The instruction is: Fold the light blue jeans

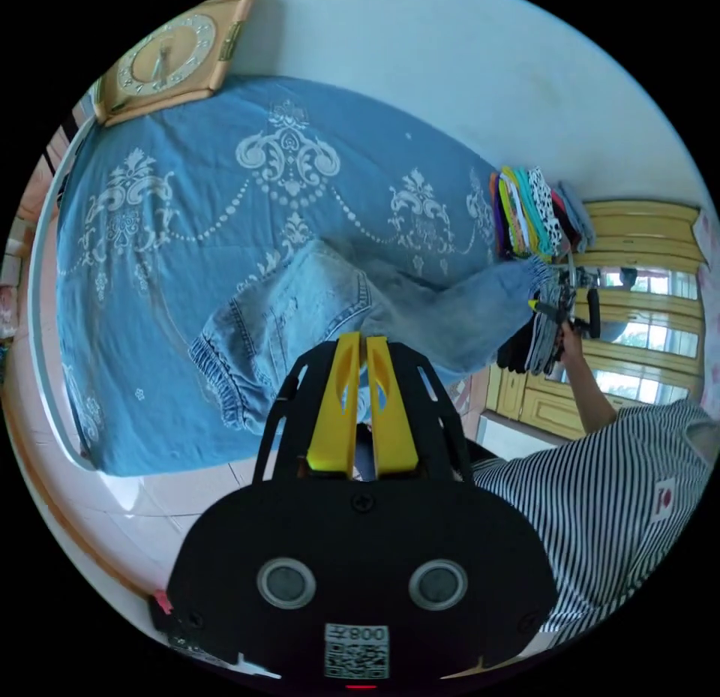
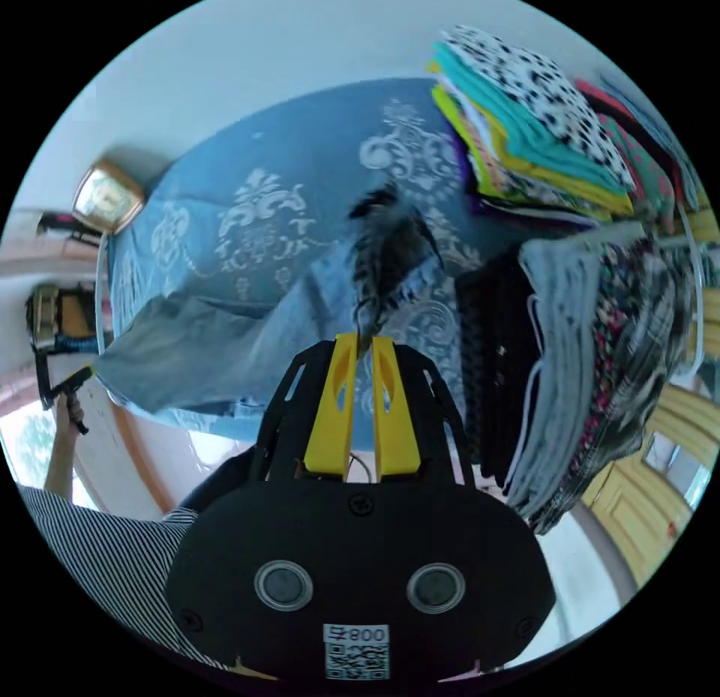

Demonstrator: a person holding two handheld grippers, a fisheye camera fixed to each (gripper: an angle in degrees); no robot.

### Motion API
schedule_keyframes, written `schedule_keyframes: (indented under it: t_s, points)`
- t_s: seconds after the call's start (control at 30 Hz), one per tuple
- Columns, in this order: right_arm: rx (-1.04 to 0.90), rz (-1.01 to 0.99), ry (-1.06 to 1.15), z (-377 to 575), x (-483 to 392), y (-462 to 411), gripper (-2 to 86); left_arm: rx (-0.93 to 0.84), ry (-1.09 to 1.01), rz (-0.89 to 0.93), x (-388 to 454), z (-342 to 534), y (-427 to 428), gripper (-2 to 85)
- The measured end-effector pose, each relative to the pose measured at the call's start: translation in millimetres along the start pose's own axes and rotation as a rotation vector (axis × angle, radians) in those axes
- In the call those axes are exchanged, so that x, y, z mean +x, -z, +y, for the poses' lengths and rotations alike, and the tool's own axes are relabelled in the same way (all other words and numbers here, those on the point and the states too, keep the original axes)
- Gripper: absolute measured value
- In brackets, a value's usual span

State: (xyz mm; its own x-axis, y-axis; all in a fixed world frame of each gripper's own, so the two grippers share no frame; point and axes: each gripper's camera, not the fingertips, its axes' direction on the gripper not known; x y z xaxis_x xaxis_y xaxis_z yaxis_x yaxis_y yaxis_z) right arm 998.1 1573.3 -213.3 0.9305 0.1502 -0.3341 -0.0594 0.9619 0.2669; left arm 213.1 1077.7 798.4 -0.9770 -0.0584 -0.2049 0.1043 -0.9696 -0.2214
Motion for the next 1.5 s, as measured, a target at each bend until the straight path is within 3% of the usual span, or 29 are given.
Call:
schedule_keyframes:
  t_s: [0.2, 0.37, 0.53, 0.63, 0.77, 0.93, 1.03, 1.13, 1.3, 1.5]
  points:
    - [-0.115, 0.051, -0.114, 32.5, 23.4, -34.9, 2.7, 0.0, 0.02, 0.041, -32.2, -15.9, -7.5, 1.5]
    - [-0.162, -0.272, -0.177, 54.6, 4.1, -80.7, 5.7, -0.053, 0.039, 0.031, -38.9, 0.5, -15.3, 1.5]
    - [-0.122, -0.377, -0.258, 52.1, 6.4, -89.8, 6.4, -0.061, 0.042, 0.016, -44.7, 7.9, -3.0, 1.5]
    - [-0.099, -0.281, -0.18, 39.3, 5.1, -79.5, 7.6, -0.072, 0.035, 0.003, -46.0, 11.5, 2.1, 1.5]
    - [-0.135, 0.088, 0.207, 18.4, -41.1, -71.5, 8.9, -0.075, 0.037, 0.004, -49.7, 16.8, 9.4, 1.5]
    - [-0.233, 0.185, 0.478, 1.6, -77.9, -109.1, 7.6, -0.081, 0.054, 0.017, -55.3, 24.0, 16.5, 1.5]
    - [-0.398, 0.157, 0.479, -6.1, -77.1, -147.9, 3.6, -0.087, 0.057, 0.01, -55.7, 29.6, 23.5, 1.5]
    - [-0.429, 0.095, 0.475, -8.8, -76.0, -147.6, 1.7, -0.071, 0.039, -0.037, -53.2, 36.1, 44.0, 1.4]
    - [-0.304, 0.157, 0.544, -39.4, -84.5, -91.5, 1.5, 0.044, -0.005, -0.069, -57.3, 18.2, 107.9, 1.3]
    - [-0.117, 0.315, 0.524, -167.6, -100.9, -32.8, 4.5, 0.137, -0.013, -0.19, -75.0, -105.5, 172.2, 0.8]
